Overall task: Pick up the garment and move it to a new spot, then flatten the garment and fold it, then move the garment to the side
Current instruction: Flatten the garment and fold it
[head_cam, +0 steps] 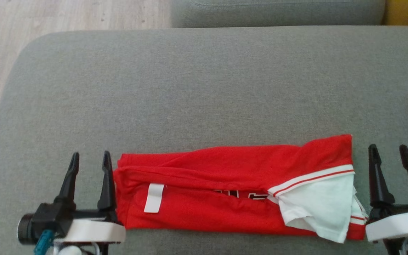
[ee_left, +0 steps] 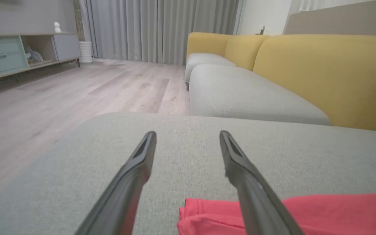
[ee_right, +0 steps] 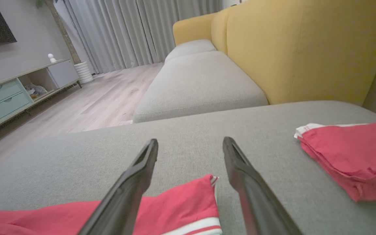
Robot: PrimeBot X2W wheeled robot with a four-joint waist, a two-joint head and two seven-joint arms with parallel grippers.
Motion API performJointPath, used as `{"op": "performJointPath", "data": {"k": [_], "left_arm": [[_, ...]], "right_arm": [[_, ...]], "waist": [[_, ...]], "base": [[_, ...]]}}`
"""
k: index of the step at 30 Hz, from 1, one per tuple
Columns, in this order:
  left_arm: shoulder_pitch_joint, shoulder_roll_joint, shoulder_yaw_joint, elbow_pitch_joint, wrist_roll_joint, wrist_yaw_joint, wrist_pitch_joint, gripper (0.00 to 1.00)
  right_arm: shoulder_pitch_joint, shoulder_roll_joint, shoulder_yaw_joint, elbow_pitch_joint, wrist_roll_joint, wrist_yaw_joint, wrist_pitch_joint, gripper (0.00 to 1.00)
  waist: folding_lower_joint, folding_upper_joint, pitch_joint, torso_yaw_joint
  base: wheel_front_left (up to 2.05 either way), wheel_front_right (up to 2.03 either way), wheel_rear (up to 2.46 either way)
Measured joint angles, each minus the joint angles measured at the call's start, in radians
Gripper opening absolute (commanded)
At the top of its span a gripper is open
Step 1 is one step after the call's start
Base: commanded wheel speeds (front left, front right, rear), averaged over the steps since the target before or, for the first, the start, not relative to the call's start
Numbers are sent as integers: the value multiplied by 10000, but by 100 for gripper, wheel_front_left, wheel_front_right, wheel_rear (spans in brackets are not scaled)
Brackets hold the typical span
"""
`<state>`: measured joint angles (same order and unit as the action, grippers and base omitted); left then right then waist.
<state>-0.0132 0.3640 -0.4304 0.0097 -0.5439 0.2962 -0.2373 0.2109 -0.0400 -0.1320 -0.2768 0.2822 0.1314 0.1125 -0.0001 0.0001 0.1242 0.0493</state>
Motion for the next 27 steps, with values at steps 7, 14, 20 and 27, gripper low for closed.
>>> {"op": "performJointPath", "data": {"k": [7,14,20,27], "left_arm": [[-588,-27,-176,-359,947,-159,-121,100],[-902,-12,-224,144,1057,-297,-102,100],[-1034,-29,-222,339,1049,-334,-104,100],[-1211,-330,-230,395,1160,-514,-121,100]], "right_arm": [[2,0,286,-491,-1126,0,-140,100],[11,0,351,-550,-1254,0,-107,100],[10,0,267,-449,-1214,0,23,100],[56,-144,-320,2130,-830,0,268,100]], "waist": [[1,0,-96,294],[1,0,12,378],[1,0,74,427],[1,0,186,716]], "base": [[0,0,0],[0,0,0],[0,0,0],[0,0,0]]}}
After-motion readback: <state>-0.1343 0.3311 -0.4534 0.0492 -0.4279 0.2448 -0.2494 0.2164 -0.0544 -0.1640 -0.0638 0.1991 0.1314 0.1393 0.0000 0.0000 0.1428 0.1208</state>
